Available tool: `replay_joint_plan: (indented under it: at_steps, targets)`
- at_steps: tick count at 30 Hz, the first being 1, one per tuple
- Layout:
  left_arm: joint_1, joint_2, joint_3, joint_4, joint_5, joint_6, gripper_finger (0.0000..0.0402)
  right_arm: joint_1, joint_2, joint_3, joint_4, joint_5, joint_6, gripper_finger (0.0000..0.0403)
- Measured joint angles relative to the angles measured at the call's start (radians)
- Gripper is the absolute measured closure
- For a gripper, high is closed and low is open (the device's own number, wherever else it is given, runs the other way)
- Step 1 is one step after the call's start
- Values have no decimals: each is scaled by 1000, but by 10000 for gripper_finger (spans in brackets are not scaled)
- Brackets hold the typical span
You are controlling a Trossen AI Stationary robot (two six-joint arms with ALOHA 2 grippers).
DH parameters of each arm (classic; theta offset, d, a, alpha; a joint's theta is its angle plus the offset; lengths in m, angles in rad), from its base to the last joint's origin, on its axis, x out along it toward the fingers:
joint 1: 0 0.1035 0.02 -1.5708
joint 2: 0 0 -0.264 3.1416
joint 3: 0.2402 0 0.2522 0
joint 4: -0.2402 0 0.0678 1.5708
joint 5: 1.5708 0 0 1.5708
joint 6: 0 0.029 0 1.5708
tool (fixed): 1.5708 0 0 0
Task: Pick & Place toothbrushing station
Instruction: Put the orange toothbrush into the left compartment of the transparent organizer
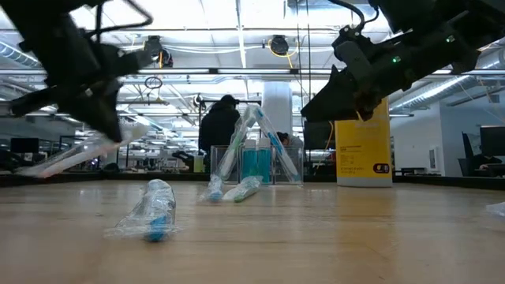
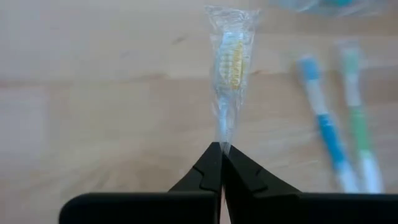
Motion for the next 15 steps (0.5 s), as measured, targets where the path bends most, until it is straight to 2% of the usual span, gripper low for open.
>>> replay_joint_plan:
  at_steps: [6, 15]
  targets:
    - [75, 0, 62, 152, -78, 302, 396, 5, 0, 0, 0, 0, 0, 243]
    - [216, -1, 67, 619, -36, 883, 399, 4, 0, 0, -15, 0, -13, 243]
